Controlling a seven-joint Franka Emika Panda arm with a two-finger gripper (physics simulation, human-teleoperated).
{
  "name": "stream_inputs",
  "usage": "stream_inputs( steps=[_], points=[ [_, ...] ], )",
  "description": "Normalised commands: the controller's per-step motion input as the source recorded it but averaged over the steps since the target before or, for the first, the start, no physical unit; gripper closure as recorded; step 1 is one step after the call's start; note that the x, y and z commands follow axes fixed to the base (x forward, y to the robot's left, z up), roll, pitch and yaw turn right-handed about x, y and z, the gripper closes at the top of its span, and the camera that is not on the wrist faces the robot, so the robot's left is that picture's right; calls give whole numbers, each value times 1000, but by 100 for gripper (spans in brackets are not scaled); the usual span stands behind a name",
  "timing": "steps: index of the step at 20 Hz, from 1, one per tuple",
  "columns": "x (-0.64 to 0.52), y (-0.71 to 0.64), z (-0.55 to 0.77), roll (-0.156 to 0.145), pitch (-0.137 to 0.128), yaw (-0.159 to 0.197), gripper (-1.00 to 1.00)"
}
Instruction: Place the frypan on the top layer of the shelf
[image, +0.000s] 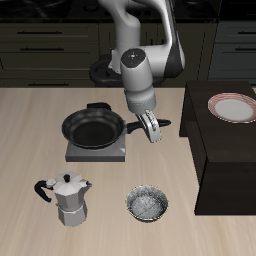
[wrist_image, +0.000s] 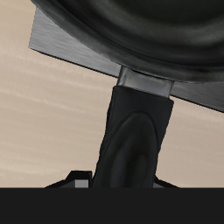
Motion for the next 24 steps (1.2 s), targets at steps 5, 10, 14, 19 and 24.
stream_inputs(
  steps=[5,10,14,19,24],
  points=[
    [-36,-9,93,-15,-18,30,100],
    [-73,-105,359,-32,-77,56,100],
    [-99,-55,235,-18,-31,45,100],
    [-2,12,66,6,-13,69,100],
    [57,-36,56,-8,1,114,100]
  ],
)
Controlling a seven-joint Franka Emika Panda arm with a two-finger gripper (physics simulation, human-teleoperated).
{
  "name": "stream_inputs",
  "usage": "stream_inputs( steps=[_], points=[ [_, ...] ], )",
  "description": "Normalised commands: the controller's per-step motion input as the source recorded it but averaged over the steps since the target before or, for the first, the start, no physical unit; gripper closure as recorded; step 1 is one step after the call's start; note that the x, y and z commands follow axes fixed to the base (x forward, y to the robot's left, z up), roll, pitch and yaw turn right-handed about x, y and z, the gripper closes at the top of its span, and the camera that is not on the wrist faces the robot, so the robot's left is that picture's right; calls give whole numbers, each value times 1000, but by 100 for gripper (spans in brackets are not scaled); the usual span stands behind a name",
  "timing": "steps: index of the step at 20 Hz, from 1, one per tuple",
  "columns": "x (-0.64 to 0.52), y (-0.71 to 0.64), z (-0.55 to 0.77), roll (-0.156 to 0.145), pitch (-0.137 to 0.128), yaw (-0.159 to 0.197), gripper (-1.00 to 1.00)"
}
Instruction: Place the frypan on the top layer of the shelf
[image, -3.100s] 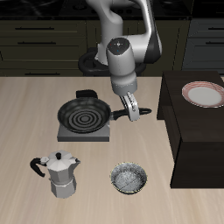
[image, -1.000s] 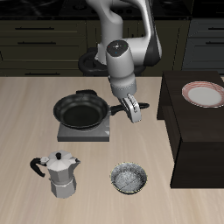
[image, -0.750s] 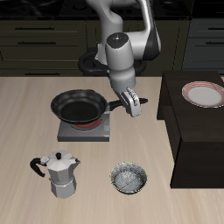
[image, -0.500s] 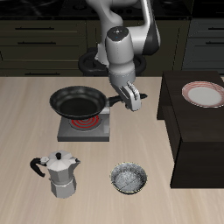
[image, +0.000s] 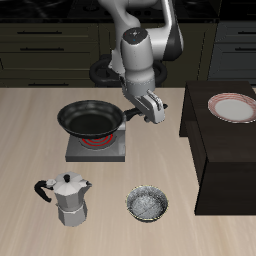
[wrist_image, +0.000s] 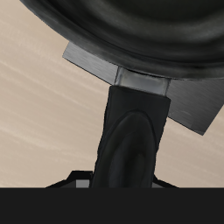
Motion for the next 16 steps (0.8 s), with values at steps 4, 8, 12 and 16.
stream_inputs(
  steps=[4,8,12,16],
  points=[
    [86,-112,106,-14,12,121,100],
    [187,-129,188,30,44,189,100],
    [54,-215,259,-54,-26,172,100],
    [120,-134,137,6,22,107,100]
  ],
)
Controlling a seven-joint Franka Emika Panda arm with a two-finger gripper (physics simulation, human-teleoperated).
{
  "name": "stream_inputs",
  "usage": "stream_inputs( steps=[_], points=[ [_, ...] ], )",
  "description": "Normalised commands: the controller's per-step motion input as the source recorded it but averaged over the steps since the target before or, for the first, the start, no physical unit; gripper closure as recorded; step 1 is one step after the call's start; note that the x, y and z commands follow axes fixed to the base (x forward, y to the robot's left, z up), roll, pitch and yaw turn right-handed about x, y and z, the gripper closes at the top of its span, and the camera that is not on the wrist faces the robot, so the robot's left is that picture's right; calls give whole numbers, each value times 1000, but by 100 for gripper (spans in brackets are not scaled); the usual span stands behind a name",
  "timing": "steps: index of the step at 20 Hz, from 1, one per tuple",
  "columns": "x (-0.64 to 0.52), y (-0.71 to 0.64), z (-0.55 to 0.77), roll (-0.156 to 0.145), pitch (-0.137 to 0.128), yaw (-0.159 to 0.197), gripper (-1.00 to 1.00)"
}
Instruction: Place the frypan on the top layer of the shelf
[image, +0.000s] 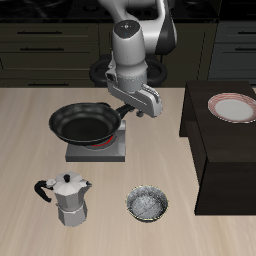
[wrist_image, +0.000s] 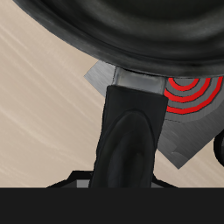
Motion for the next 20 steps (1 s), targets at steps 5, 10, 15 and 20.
stream_inputs(
  steps=[5,10,15,20],
  points=[
    [66,-33,128,5,-16,103,100],
    [61,-54,84,11,12,150,100],
    [120,-134,74,-2,10,120,100],
    [81,-88,67,-7,0,124,100]
  ],
)
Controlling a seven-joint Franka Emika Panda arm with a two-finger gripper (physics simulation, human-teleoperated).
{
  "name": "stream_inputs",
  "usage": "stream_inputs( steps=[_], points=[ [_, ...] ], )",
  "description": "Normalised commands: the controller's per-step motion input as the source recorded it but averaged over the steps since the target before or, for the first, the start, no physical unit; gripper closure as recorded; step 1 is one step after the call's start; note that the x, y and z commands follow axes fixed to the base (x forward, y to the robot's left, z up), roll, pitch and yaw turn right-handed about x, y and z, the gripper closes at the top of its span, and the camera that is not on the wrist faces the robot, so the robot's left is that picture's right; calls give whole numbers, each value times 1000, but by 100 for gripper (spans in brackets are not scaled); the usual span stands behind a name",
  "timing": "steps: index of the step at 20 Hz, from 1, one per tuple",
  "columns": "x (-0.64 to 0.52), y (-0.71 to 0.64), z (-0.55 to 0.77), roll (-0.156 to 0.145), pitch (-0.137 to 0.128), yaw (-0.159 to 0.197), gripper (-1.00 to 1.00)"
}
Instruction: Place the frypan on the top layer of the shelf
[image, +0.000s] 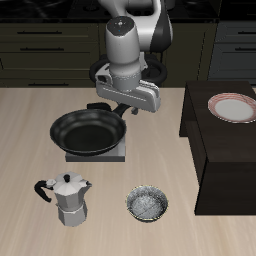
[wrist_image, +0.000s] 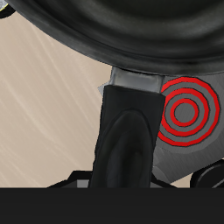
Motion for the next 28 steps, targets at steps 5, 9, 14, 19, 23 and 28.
stream_inputs(
  steps=[5,9,14,19,23,28],
  points=[
    [100,-2,65,15,4,167,100],
    [18,74,39,25,3,199,100],
    [65,5,6,4,20,112,100],
    [89,85,83,34,-5,133,100],
    [86,129,91,18,-23,112,100],
    [74,-184,19,-34,2,160,100]
  ],
)
